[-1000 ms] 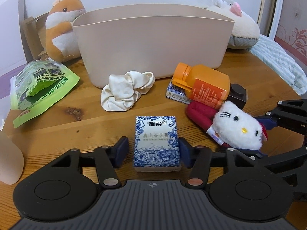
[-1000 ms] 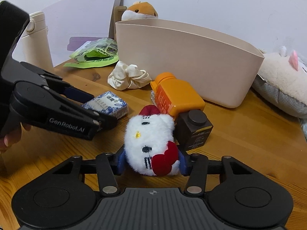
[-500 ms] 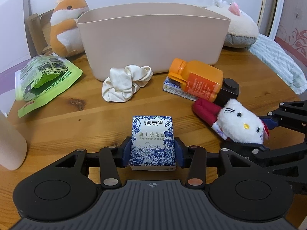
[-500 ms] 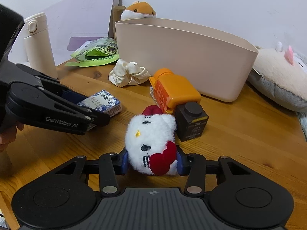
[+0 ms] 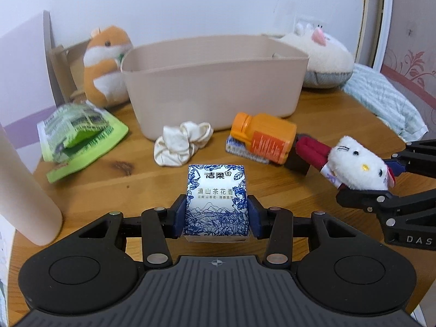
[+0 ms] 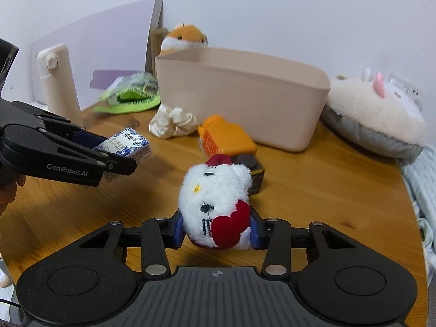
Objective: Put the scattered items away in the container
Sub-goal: 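Carry both items over the beige basket and open both grippers to drop them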
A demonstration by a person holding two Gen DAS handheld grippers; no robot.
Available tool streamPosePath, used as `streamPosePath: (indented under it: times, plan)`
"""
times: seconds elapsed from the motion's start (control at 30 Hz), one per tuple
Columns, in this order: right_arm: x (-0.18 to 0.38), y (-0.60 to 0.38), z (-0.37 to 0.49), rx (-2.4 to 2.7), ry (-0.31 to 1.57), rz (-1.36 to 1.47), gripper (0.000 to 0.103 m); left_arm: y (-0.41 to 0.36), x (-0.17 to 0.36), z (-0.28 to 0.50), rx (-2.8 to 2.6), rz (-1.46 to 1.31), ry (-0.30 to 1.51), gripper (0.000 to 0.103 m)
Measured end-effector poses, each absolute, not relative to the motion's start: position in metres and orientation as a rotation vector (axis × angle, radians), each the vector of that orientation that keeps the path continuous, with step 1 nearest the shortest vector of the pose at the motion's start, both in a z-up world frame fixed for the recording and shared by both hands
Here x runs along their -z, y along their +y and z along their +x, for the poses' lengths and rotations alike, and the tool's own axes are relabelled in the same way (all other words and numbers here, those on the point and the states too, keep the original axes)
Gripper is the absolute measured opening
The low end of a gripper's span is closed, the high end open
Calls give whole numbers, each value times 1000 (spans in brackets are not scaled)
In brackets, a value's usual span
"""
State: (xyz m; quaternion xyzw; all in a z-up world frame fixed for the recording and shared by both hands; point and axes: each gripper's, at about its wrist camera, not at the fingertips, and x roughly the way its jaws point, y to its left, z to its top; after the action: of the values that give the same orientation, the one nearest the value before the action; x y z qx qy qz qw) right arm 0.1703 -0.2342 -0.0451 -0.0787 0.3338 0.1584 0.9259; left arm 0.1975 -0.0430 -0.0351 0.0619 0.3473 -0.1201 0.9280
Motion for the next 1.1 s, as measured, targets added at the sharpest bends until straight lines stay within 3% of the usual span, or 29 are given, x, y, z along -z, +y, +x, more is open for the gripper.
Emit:
streamPosePath:
  times: [0.57,1.1]
  plan:
    - [-23,-248,177,-252,506,-192,41,-39,-32,200,198,151,515,47]
    - [-71,-250,247,-252,451,-181,41,-48,-74,282,188,145,498,47]
